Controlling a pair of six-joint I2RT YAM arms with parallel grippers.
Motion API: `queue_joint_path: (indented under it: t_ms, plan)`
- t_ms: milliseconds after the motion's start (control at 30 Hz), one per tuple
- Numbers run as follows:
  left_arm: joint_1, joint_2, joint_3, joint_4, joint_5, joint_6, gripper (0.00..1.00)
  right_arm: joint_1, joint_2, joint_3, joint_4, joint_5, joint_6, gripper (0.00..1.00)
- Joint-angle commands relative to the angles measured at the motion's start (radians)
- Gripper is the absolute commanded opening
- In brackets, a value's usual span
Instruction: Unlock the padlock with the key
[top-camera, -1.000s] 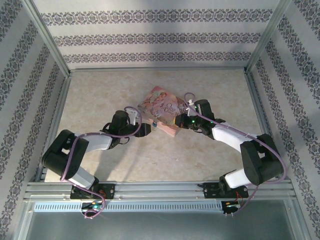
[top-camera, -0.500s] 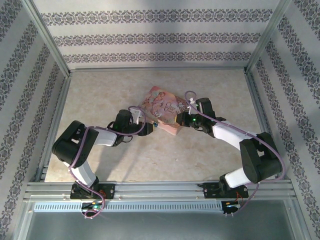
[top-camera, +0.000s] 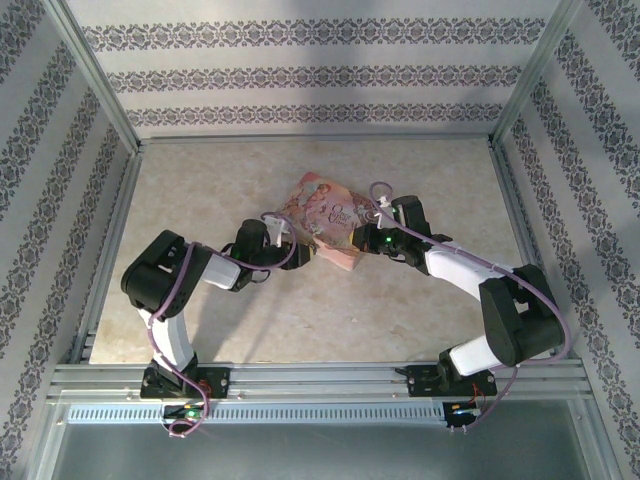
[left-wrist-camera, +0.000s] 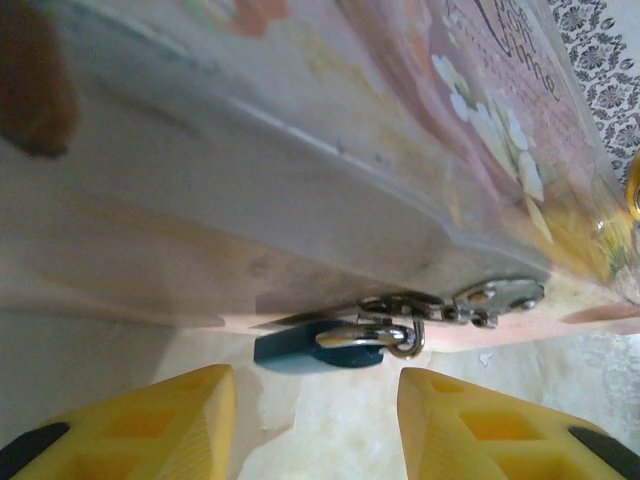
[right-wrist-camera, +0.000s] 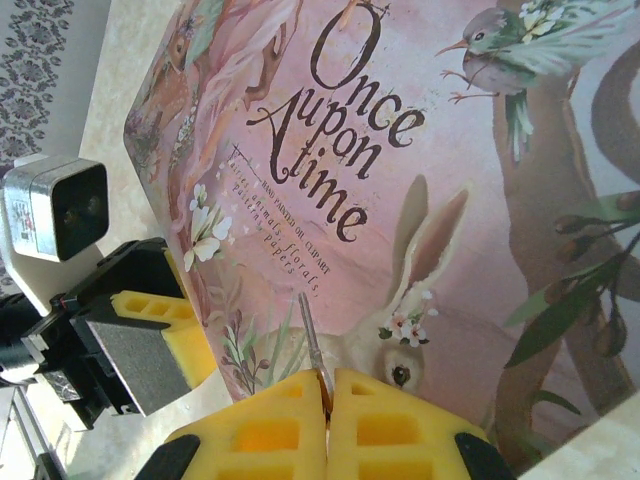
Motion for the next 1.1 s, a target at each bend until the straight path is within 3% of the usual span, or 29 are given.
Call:
queue_joint_path:
  t_ms: [0, 1067]
  plan:
    - [0.01, 0.019, 0.015, 0.098, 0.03, -0.035, 0.46, -0.002, -0.007, 0.011, -0.018, 0.02, -0.021, 0.0]
    - [-0.057, 0.042, 0.053, 0.059, 0.002, -0.04, 0.43, 0.004, -0.004, 0.011, -0.015, 0.021, -0.023, 0.0]
